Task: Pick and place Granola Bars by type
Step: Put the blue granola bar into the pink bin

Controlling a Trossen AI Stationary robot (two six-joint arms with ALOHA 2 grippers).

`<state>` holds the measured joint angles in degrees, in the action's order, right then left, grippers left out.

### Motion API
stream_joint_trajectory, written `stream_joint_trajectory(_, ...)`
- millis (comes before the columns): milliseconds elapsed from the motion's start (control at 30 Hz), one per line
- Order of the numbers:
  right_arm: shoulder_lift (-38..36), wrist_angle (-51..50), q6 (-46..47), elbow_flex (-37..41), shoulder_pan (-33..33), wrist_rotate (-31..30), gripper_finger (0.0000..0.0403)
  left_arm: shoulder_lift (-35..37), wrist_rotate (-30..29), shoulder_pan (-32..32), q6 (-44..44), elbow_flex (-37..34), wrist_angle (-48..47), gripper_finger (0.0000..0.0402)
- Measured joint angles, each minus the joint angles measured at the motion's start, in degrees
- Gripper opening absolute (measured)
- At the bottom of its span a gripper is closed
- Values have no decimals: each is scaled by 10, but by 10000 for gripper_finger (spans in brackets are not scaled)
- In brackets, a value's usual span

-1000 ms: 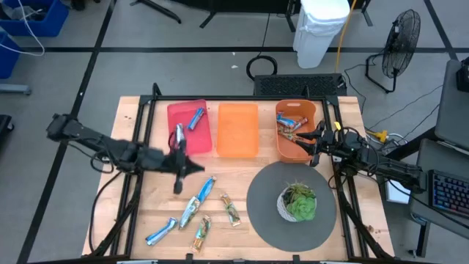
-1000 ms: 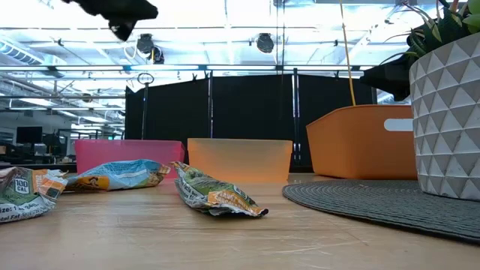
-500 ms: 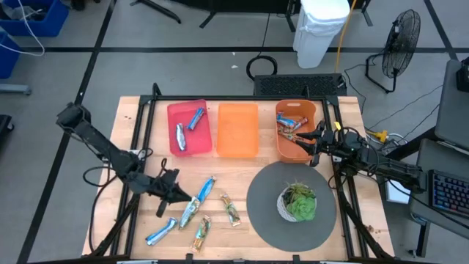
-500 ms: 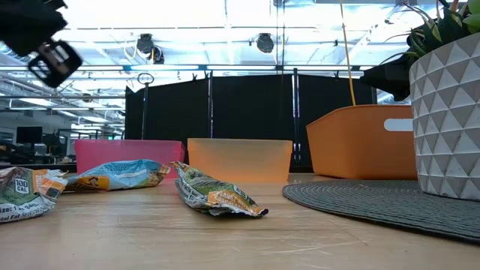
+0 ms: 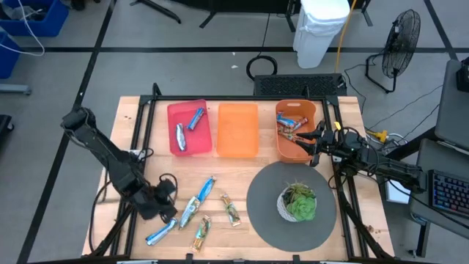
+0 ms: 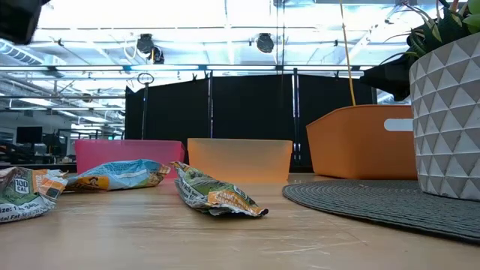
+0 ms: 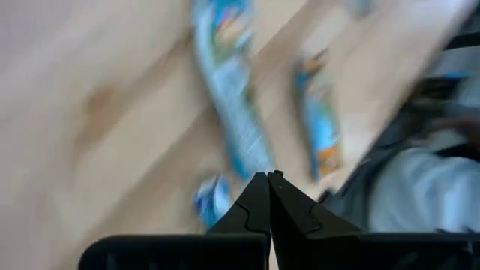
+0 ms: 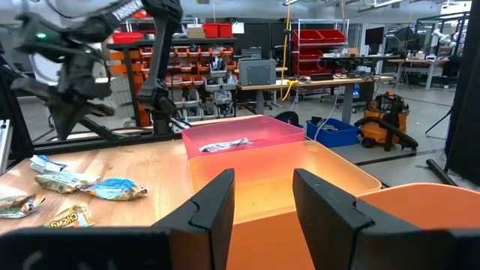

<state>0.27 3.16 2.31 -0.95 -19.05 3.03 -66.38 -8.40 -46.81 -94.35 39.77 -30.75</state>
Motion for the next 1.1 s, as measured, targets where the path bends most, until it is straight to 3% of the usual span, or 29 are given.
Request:
stream_joint_trajectory(233, 0, 0, 0, 0, 0, 0, 128, -171, 153, 0, -66, 139, -122, 1)
stream_joint_trajectory(467, 0, 0, 0, 0, 0, 0, 128, -292, 242, -3, -50, 228, -189, 1)
stream_joint_trajectory(533, 0, 0, 0, 0, 0, 0, 128, -307, 241, -5, -41, 241, -196, 1)
stream_joint_trajectory(800, 0, 0, 0, 0, 0, 0, 128, -319, 145, -15, -37, 237, -204, 1)
stream_joint_trajectory(1100, 0, 0, 0, 0, 0, 0, 128, -319, 133, -17, -63, 231, -230, 4)
